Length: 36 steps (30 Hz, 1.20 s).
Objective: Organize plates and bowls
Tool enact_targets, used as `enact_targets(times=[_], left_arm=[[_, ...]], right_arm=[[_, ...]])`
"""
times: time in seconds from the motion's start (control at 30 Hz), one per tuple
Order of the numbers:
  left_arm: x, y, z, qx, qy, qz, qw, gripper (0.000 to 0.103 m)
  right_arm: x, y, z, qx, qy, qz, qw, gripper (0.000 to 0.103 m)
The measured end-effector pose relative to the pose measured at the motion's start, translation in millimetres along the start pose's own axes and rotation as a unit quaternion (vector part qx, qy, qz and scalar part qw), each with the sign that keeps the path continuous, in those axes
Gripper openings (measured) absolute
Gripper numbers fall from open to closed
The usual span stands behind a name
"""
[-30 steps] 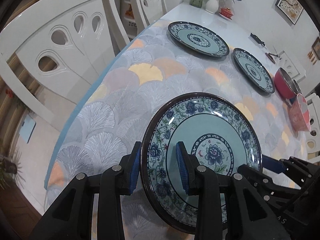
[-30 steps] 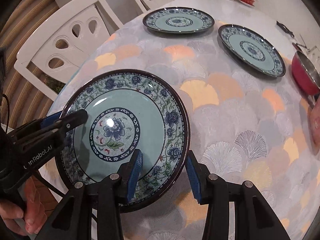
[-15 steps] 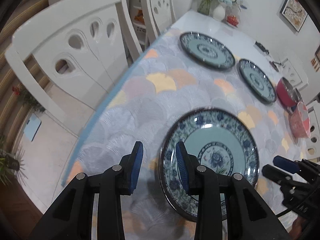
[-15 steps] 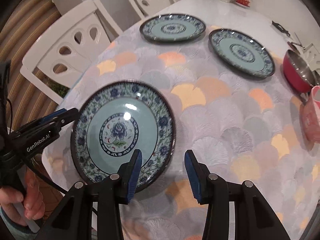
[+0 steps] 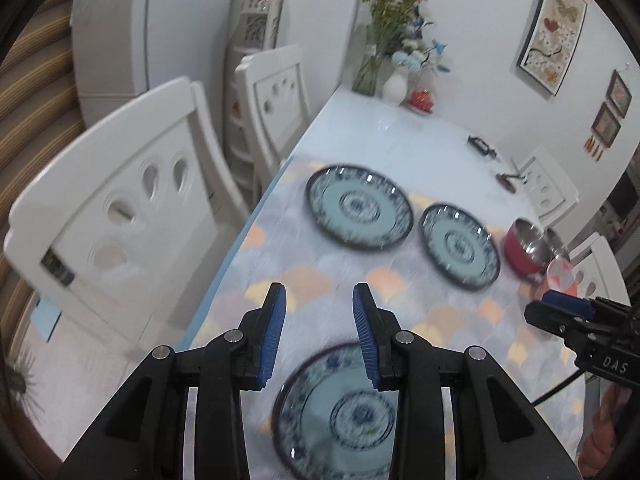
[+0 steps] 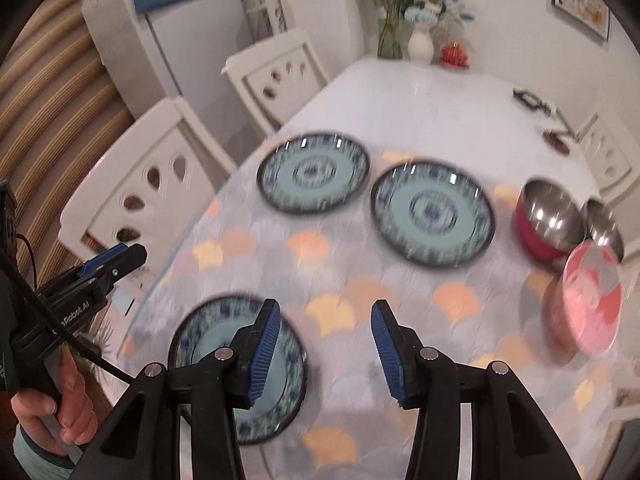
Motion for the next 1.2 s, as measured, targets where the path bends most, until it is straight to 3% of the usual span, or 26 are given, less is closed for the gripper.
enact_targets(times=[0.07, 0.27, 0.33, 0.4, 0.43, 0.53, 0.83, 1.2], left_arm=[[-2, 13, 3, -0.005, -0.004, -0.005, 1.0000, 0.041], [-3, 42, 25, -0.002, -0.015, -0.025, 0.9996, 0.043], [-3, 50, 35, 0.000, -0.019, -0.029, 0.9994, 0.049], [-4, 57, 44, -0.001, -0.021, -0.038, 0.9991, 0.063], [-5, 61, 50, -0.001, -0.022, -0.043, 0.9988, 0.064], [-8, 67, 73, 0.015, -0.024, -0.048, 0.9985, 0.064], [-25, 68, 144, 0.066, -0.024, -0.032, 0.9970, 0.063], [-20, 63, 202, 0.110, -0.017, -0.044, 0.9928, 0.060]], right_arm=[[-4, 14, -1, -0.009, -0.001, -0.001, 1.000, 0.047], [-25, 60, 9, -0.020, 0.010, 0.015, 1.000, 0.047], [-31, 71, 14, -0.022, 0.013, 0.023, 0.999, 0.047], [-38, 85, 20, -0.023, 0.015, 0.028, 0.999, 0.047], [-41, 91, 24, -0.024, 0.013, 0.030, 0.999, 0.048], [-54, 108, 38, -0.026, 0.009, 0.035, 0.999, 0.056], [-87, 147, 109, 0.001, 0.007, 0.063, 0.998, 0.056], [-96, 175, 196, 0.050, 0.016, 0.053, 0.997, 0.056]])
Point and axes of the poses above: each gripper's, at about its wrist camera, not at the fingertips, and z roughly the way its jaws point, x to its left, y to its top, the point moved 6 cm from there along z, roughly the way its jaws point, and after that the axes turned 6 degrees about y, right-handed, at the moved point
